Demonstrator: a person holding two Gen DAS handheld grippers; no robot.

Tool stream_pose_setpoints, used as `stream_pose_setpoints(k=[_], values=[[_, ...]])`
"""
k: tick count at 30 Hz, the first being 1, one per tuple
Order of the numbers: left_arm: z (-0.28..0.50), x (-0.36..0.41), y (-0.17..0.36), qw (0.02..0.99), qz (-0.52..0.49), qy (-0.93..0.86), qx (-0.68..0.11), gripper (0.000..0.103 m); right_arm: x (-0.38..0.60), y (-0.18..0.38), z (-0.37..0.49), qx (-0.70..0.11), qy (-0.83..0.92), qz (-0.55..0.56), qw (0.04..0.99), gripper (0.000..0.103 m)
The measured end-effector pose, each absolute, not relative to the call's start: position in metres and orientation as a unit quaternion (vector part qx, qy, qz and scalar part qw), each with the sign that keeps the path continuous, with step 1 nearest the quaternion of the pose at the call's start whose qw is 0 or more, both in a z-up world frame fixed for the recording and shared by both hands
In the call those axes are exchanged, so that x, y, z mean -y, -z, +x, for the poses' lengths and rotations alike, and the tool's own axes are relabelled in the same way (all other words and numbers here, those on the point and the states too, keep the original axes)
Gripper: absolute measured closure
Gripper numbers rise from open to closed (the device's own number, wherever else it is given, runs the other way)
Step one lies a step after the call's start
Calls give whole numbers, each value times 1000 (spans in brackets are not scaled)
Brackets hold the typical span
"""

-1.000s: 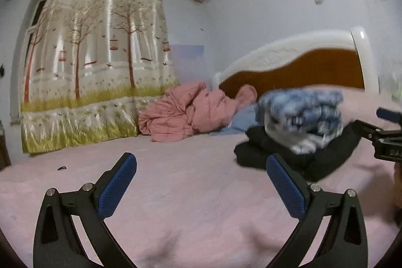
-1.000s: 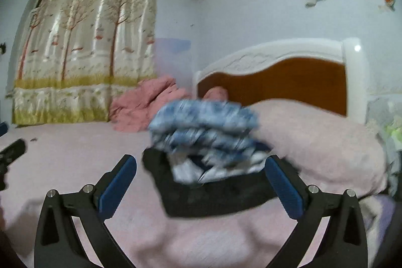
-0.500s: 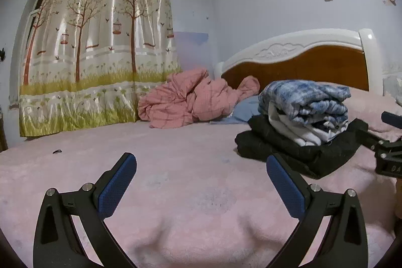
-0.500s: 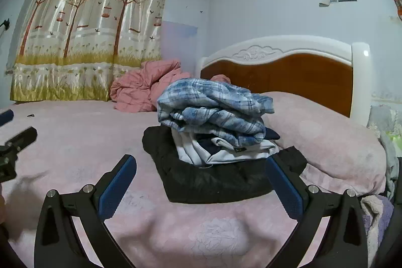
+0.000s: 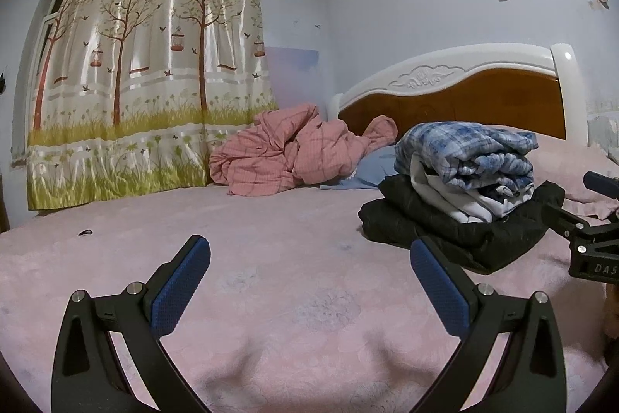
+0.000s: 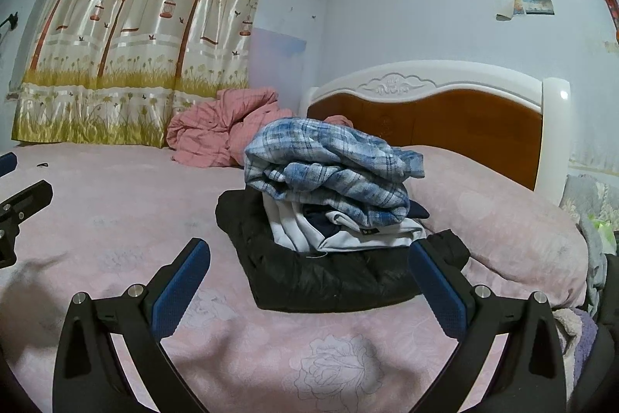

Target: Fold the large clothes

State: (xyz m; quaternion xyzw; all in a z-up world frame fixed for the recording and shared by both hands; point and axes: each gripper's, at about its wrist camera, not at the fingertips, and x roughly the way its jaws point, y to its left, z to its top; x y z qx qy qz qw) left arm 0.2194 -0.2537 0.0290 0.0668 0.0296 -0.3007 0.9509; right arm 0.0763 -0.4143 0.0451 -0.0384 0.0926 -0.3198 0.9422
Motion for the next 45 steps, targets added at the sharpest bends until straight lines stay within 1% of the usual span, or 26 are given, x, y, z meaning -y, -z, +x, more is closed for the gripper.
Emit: stream_pose_setpoints(k=[8, 18, 29, 45], values=[[212, 258, -28, 947, 86, 310, -19, 0, 416, -44, 79, -97, 320, -45, 941, 0], [225, 257, -27, 946, 73, 312, -52, 0, 425, -42, 82, -97, 332, -29, 938, 0], [225, 260, -25, 945, 73, 312, -59, 0, 421, -38, 88, -103, 336, -47, 935, 0], [230, 260, -23, 944, 76, 313, -71, 0, 423, -38, 87, -110, 334, -36, 935, 0]])
